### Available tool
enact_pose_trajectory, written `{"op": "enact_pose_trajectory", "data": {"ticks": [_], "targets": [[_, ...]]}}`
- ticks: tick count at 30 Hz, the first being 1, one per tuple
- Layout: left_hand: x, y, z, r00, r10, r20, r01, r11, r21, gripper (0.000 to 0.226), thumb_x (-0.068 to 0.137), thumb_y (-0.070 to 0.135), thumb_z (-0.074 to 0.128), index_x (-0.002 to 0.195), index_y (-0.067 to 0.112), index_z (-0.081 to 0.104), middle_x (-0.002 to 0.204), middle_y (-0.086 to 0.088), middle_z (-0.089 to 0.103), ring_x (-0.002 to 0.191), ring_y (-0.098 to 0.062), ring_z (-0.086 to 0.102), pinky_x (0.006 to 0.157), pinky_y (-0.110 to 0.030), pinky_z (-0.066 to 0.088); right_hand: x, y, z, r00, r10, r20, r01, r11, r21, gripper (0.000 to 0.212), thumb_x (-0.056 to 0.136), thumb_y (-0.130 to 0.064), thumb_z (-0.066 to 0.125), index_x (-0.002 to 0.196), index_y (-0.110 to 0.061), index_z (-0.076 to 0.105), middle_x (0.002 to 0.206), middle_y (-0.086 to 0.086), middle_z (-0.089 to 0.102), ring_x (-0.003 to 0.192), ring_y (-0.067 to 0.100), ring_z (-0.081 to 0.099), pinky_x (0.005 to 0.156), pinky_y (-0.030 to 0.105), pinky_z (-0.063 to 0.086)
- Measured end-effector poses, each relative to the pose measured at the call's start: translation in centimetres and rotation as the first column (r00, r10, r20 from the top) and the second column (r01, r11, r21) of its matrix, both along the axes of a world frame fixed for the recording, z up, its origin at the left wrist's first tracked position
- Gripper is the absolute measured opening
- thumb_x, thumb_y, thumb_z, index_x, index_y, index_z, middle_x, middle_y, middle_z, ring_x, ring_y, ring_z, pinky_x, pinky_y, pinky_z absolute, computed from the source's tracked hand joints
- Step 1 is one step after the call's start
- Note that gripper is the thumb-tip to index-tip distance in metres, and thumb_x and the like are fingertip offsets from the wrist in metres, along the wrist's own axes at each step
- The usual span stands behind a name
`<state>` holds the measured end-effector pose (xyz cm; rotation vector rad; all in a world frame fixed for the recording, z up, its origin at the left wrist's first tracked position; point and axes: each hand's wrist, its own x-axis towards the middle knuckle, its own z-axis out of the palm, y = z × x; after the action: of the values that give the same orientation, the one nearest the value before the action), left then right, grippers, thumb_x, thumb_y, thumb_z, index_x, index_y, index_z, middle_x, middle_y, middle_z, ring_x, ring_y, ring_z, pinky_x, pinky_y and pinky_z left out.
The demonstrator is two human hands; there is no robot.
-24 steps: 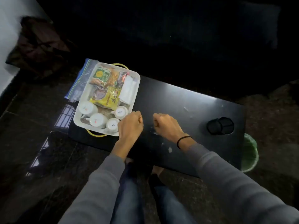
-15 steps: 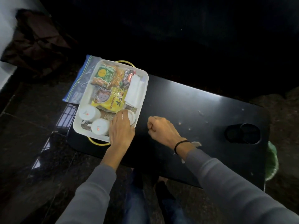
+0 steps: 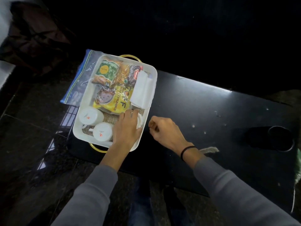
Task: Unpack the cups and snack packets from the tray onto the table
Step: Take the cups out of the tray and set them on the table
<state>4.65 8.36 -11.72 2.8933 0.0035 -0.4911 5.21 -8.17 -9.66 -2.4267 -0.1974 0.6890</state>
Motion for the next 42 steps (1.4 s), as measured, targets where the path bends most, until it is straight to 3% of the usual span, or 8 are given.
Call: {"op": "enact_pose_trajectory", "data": {"ticks": [9,14,18,22,30,34,38,42], "targets": [[-2.0,-3.4,4.1,0.967,0.054,0.248,-0.043,0.998,-0.05,0.065,0.068,0.025,0.085,0.128,0.014,0.061,0.117,-0.011,0.066,0.103,-0.034,0.06,0.067,-0.041,0.052,-1.8,-2.0,-0.4,0.984,-0.177,0.02,0.17,0.968,0.184,0.044,0.083,-0.016,0.071,0.122,-0.025,0.054,0.115,-0.01,0.066,0.096,0.012,0.064,0.082,0.044,0.059],[-2.3,-6.5,6.2,0.973,0.201,-0.114,-0.229,0.899,-0.372,0.07,0.069,0.042,0.078,0.133,0.028,0.051,0.115,-0.002,0.068,0.109,-0.028,0.061,0.084,-0.04,0.051,-3.1,-4.9,0.4,0.996,-0.077,-0.048,0.089,0.941,0.327,0.086,0.071,-0.018,0.087,0.144,-0.024,0.042,0.136,-0.006,0.058,0.12,0.015,0.059,0.102,0.039,0.051],[-3.4,-8.0,6.2,0.907,0.169,-0.385,-0.35,0.812,-0.467,0.08,0.057,0.064,0.073,0.128,0.039,0.048,0.103,0.007,0.071,0.097,-0.017,0.069,0.082,-0.037,0.058,-4.9,-7.5,1.0,0.97,-0.099,-0.222,0.189,0.882,0.431,0.078,0.074,-0.031,0.086,0.14,-0.036,0.044,0.124,-0.014,0.065,0.109,0.001,0.065,0.09,0.021,0.056],[-5.5,-8.4,4.1,0.815,0.148,-0.56,-0.496,0.678,-0.543,0.062,0.07,0.068,0.074,0.12,0.034,0.06,0.094,0.008,0.074,0.086,-0.004,0.072,0.079,-0.027,0.056,-7.5,-9.2,0.8,0.896,-0.221,-0.384,0.357,0.873,0.331,0.068,0.075,-0.052,0.075,0.135,-0.044,0.044,0.108,-0.011,0.072,0.09,0.0,0.07,0.072,0.014,0.054],[-9.6,-8.1,1.7,0.716,0.142,-0.683,-0.646,0.505,-0.572,0.017,0.099,0.039,0.059,0.106,0.032,0.073,0.096,0.005,0.079,0.085,-0.01,0.078,0.085,-0.033,0.061,-11.2,-8.6,-0.9,0.49,-0.399,-0.775,0.74,0.66,0.129,0.083,0.081,-0.058,0.067,0.135,0.001,0.047,0.081,0.013,0.071,0.058,0.018,0.064,0.056,0.032,0.048],[-10.4,-7.8,1.3,0.697,0.115,-0.708,-0.652,0.513,-0.558,0.021,0.095,0.04,0.066,0.113,0.032,0.073,0.095,0.007,0.08,0.086,-0.005,0.077,0.079,-0.023,0.057,-11.7,-7.9,-1.5,0.362,-0.435,-0.824,0.785,0.619,0.019,0.079,0.086,-0.056,0.06,0.14,-0.001,0.044,0.077,0.017,0.069,0.055,0.02,0.059,0.057,0.03,0.05],[-10.6,-7.4,1.0,0.717,0.018,-0.697,-0.58,0.572,-0.581,0.035,0.089,0.05,0.072,0.121,0.036,0.071,0.106,0.007,0.078,0.099,-0.003,0.073,0.088,-0.022,0.056,-11.6,-7.6,-2.2,0.337,-0.511,-0.791,0.783,0.618,-0.065,0.079,0.081,-0.058,0.061,0.134,0.001,0.053,0.132,0.026,0.058,0.053,0.018,0.062,0.049,0.025,0.05],[-10.3,-7.4,0.3,0.787,0.041,-0.615,-0.474,0.678,-0.562,0.037,0.088,0.035,0.076,0.124,0.027,0.072,0.104,0.009,0.078,0.093,0.0,0.073,0.087,-0.019,0.054,-11.1,-7.5,-2.3,0.328,-0.52,-0.789,0.765,0.635,-0.101,0.079,0.08,-0.055,0.064,0.135,0.0,0.052,0.098,0.021,0.067,0.041,0.015,0.057,0.043,0.021,0.046]]}}
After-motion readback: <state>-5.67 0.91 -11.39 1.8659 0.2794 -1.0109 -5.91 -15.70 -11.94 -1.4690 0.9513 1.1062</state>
